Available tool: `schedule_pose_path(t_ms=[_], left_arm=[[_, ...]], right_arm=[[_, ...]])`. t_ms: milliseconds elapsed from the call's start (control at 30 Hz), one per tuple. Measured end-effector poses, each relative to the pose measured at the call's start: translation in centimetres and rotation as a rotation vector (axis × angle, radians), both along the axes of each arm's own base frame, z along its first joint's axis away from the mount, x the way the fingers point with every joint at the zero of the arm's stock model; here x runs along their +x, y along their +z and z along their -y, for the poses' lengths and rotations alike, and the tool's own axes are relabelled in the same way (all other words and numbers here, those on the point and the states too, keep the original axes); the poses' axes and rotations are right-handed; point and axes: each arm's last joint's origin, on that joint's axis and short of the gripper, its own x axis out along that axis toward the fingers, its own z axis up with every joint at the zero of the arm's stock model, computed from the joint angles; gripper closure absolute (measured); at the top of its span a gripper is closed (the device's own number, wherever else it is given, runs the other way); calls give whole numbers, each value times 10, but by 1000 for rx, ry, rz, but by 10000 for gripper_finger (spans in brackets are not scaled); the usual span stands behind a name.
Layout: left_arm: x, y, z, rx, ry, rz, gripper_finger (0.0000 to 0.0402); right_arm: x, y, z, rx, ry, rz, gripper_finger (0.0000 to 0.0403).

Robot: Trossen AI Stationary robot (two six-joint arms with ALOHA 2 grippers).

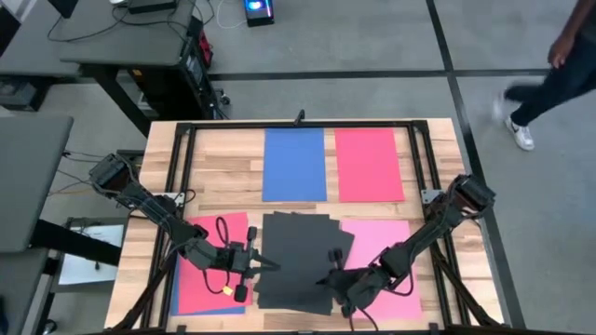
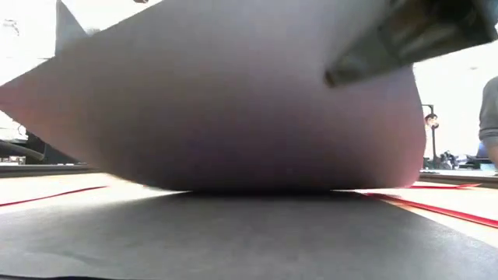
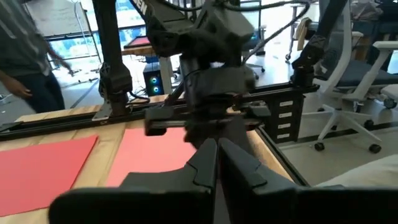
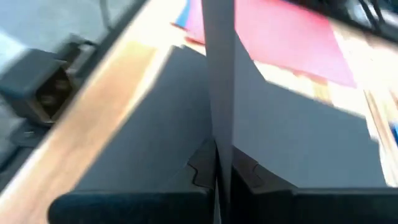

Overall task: Organize paper
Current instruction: Stack the black paper on top of the black paper

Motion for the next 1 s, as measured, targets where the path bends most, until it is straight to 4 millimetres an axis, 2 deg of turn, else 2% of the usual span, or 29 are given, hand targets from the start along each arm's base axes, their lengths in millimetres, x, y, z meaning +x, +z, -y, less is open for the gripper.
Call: schedule_pose_path(t_ms=[167,333,633,767,1000], left_arm=[[0,0,0,-8,0,-5,402],[0,-1,0,-23,2,-16,402],[2,-21,-9,-117,61,-204,402],[2,-21,-9,-117,62,-208,402],[2,-23,-9,-114,65,-222,402]], right_arm=[[0,1,-5,-11,129,-11,403],[-3,-3,-2,-28,144,-67,403],[-1,-4,1,63,121,-101,393],[1,-4,2,149,121,-135,350],[-1,-5,1,202,94,-162,244]])
